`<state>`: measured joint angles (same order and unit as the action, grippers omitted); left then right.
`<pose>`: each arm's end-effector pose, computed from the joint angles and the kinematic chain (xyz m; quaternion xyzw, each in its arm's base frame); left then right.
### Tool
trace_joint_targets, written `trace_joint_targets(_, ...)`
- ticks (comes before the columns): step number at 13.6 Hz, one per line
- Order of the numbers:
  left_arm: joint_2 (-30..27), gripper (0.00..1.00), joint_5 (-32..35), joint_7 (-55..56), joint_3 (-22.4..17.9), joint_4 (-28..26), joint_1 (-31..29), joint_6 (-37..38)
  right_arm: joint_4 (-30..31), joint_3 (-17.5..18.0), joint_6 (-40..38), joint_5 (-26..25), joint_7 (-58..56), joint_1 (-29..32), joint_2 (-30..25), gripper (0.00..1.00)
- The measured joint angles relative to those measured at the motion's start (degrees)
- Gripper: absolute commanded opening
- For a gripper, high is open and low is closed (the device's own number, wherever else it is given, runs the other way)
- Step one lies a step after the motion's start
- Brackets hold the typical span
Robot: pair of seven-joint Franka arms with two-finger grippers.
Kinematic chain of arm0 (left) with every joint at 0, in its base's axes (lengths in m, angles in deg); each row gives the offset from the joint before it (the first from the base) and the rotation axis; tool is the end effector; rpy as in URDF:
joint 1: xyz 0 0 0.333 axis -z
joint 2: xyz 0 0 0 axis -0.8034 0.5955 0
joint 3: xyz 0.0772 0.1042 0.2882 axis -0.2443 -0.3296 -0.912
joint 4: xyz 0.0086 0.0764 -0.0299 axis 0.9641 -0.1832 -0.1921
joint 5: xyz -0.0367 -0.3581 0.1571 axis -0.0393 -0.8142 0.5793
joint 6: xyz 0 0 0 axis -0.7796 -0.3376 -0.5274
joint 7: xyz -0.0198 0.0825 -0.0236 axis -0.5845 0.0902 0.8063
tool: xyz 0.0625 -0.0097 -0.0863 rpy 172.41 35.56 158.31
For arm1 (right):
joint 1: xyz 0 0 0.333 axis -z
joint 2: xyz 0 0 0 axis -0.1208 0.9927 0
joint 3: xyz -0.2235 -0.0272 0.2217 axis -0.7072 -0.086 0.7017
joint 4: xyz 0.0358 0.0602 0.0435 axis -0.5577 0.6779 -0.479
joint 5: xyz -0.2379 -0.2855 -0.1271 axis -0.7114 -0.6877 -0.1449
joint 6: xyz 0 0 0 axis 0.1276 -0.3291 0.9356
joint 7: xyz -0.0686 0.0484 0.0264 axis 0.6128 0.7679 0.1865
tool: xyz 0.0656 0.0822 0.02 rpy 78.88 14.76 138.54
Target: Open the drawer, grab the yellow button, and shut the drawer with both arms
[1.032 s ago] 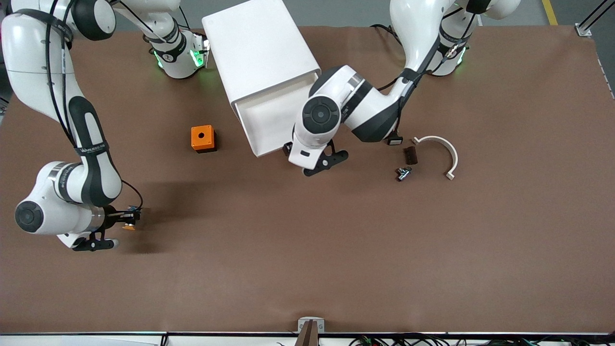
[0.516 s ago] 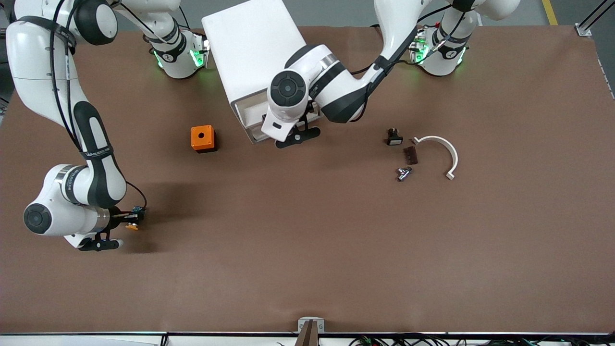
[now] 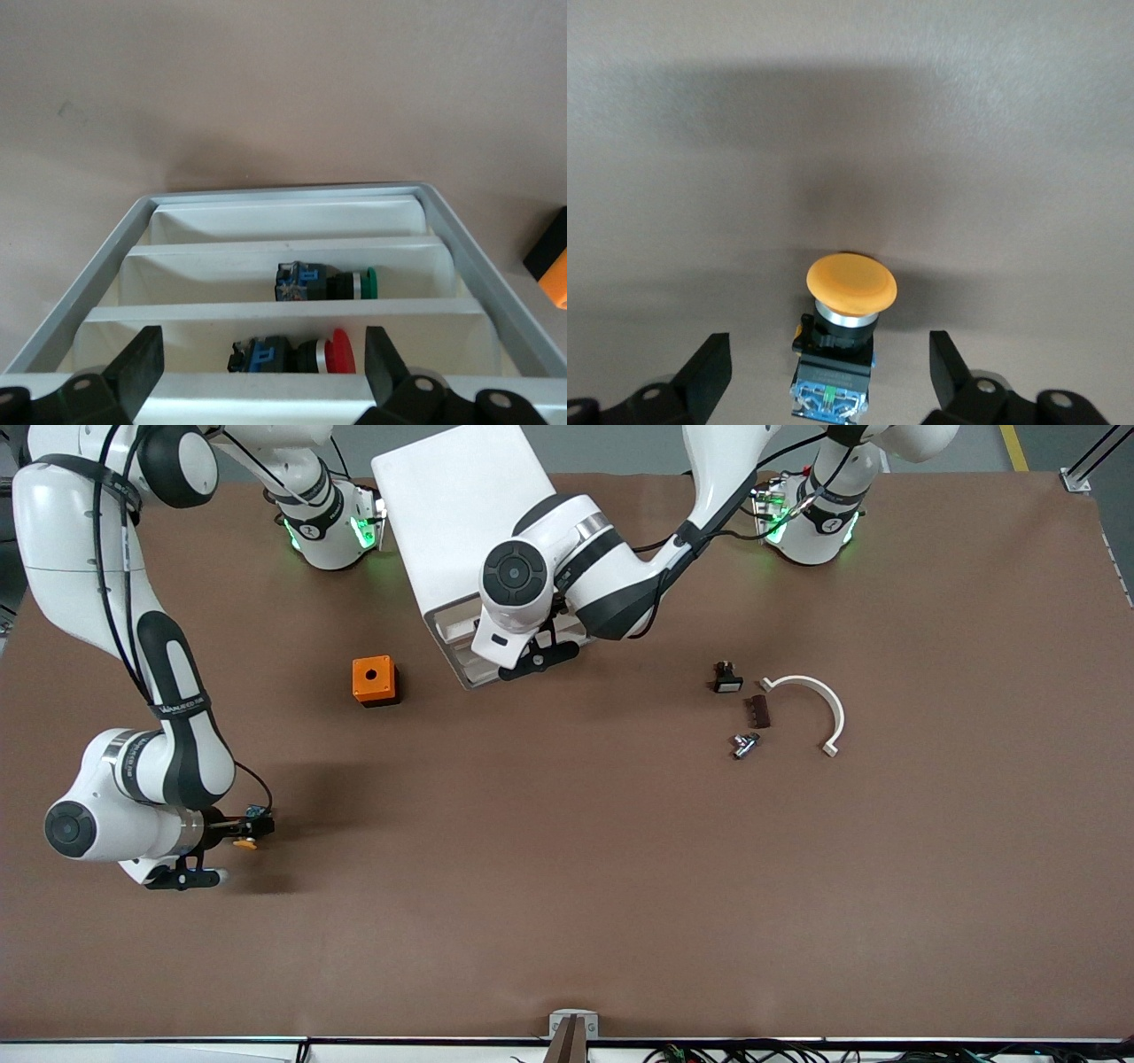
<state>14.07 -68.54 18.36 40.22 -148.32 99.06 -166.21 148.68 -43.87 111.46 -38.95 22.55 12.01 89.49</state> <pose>0.3924 -0.6002 0.3610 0.9651 0.1616 -0.2057 0.0084 0.6875 -0.0752 0.1964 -0.9951 -0.0183 0.0931 0.0261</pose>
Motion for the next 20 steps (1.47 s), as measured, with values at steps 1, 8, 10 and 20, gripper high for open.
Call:
trace_joint_targets(1, 0.0, 1.0, 0.0, 0.0, 0.4, -0.2, 0.0, 0.0, -0.4, 0.0, -0.1, 0.0, 0.0, 0.0, -0.3, 1.0)
trace_joint_targets(8, 0.0, 1.0, 0.1, 0.3, 1.1, -0.8, 0.4, 2.2, -1.7, 0.0, -9.9, -0.1, -0.8, 0.0, -9.9, 1.0)
trace_joint_targets(10, 0.0, 1.0, 0.3, 0.4, 0.6, -0.8, 0.2, 2.7, -1.7, 0.0, -13.4, -0.2, -1.2, 0.0, -13.8, 1.0)
trace_joint_targets(20, -5.1, 1.0, 23.4, -7.0, -5.8, 0.3, -15.6, 3.1, -1.6, 0.3, -23.6, -1.0, -0.3, -0.5, -28.7, 1.0)
